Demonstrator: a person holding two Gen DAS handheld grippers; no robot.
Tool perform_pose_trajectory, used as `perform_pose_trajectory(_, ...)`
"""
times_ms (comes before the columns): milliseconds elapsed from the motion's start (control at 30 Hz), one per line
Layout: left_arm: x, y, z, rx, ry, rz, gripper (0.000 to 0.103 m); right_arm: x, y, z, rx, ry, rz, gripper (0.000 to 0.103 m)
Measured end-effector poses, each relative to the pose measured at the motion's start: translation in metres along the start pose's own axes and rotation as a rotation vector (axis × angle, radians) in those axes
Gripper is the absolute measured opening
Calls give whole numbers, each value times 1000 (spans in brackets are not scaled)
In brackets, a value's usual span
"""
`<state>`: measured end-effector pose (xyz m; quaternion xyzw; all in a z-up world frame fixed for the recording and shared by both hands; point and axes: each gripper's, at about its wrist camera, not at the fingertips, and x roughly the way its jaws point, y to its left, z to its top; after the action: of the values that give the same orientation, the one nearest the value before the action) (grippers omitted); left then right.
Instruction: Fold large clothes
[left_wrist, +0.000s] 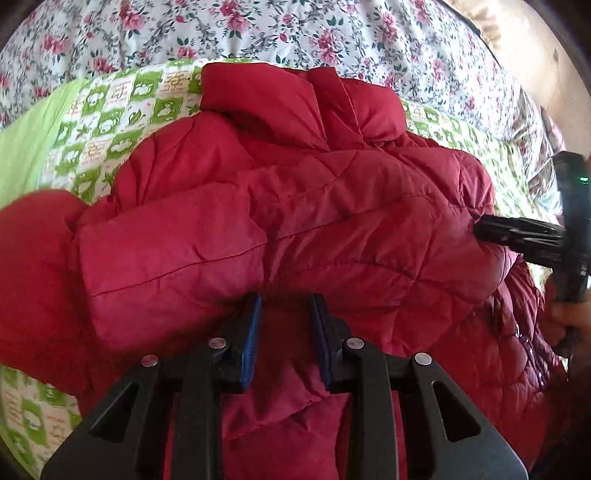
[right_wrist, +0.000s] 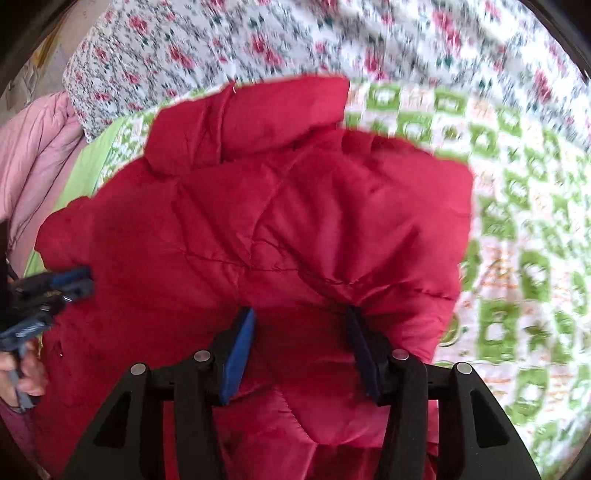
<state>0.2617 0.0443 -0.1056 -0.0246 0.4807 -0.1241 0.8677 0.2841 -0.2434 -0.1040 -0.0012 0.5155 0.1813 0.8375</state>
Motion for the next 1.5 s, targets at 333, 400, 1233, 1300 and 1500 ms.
perform_pose_trajectory(333,-1,2,-8,32,-27,1,23,38,40,1,-78,51,16,52)
perform_pose_trajectory(400,-1,4,-8,20,-31,-9,23,43,34,0,-52,51,30,51)
perform_pose_trajectory(1233,-95,119,-57,-325,-154,-10,45,-24,74,-8,-79,-42,155,53)
perform_pose_trajectory(1300,-99,130,-59,-353,-169,-1,45,-27,74,-10,-76,-45,164,53)
perform_pose_trajectory(1500,-107,178,-65,-490,-199,44,55,-35,77,-15,-77,-47,184,53)
